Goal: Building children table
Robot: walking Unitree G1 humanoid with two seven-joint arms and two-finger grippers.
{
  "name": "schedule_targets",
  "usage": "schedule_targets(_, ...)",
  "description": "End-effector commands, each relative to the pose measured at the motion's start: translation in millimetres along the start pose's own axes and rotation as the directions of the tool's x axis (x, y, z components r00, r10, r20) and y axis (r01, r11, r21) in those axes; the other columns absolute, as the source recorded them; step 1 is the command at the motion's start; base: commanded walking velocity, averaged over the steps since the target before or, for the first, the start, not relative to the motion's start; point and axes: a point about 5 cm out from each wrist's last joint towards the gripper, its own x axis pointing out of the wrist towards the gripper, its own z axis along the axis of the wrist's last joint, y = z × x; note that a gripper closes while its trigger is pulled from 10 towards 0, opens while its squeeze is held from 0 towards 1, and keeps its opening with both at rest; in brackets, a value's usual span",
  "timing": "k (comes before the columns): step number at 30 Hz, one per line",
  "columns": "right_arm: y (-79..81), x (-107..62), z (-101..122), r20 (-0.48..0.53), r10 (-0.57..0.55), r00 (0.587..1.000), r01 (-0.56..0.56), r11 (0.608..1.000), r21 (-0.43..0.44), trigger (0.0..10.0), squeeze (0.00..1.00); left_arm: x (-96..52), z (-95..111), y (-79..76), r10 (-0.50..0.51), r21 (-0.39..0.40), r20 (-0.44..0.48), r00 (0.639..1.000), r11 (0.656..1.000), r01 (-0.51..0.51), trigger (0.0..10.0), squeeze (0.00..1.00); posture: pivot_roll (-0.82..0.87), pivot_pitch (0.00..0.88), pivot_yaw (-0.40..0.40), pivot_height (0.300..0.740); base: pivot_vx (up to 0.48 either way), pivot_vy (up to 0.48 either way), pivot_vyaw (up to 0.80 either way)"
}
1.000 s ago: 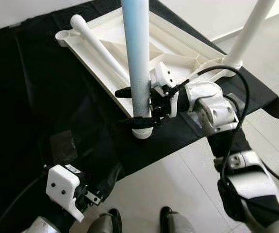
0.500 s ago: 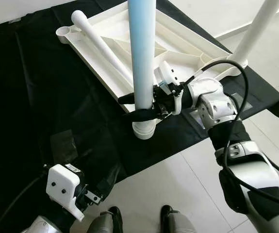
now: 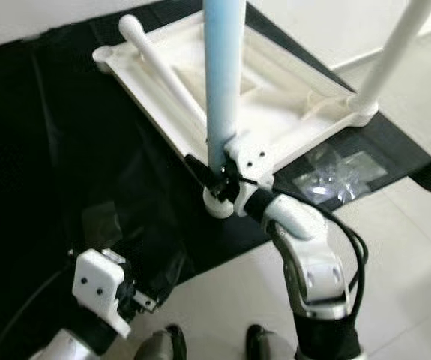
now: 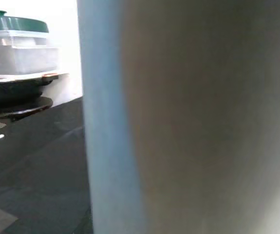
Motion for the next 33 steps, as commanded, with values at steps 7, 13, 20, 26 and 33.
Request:
schedule_targets(7, 13.3, 13.8, -22.5, -0.103, 0.038, 0.994, -0.027, 0.994, 0.102, 10.0, 0.00, -0.6, -10.1, 4.6, 0.012, -0.005, -0.036, 0.999, 1.000, -0.012, 10.0, 0.00, 0.02, 0.267, 0.024, 0.740, 0.000, 0.000, 0.00)
schedule_targets(13, 11.4, 17.3, 4.2, 0.025, 0.156, 0.987, -0.157, 0.987, 0.043, 10.0, 0.11, 0.7, -10.8, 4.9, 0.015, -0.001, -0.033, 0.999, 1.000, -0.015, 10.0, 0.00, 0.01, 0.260, 0.029, 0.740, 0.000, 0.000, 0.00)
schedule_targets(20, -9.9, 21.1, 15.8, 0.071, 0.515, 0.855, -0.508, 0.856, -0.095, 10.0, 1.00, 1.5, -11.1, 3.9, 0.020, -0.004, -0.028, 0.999, 1.000, -0.020, 10.0, 0.00, 0.01, 0.262, 0.024, 0.740, 0.000, 0.000, 0.00)
schedule_targets(26, -28.1, 20.8, 20.0, 0.024, 0.664, 0.747, -0.650, 0.738, -0.181, 10.0, 1.00, 1.2, -11.2, 3.5, 0.024, -0.002, -0.027, 0.999, 1.000, -0.024, 10.0, 0.00, 0.01, 0.266, 0.026, 0.740, 0.000, 0.000, 0.00)
schedule_targets(33, -52.9, 36.9, 30.0, 0.010, 0.799, 0.601, -0.794, 0.598, -0.105, 10.0, 0.00, -0.4, -10.6, 3.1, 0.026, -0.002, -0.028, 0.999, 1.000, -0.027, 10.0, 0.00, 0.02, 0.271, 0.037, 0.740, 0.000, 0.000, 0.00)
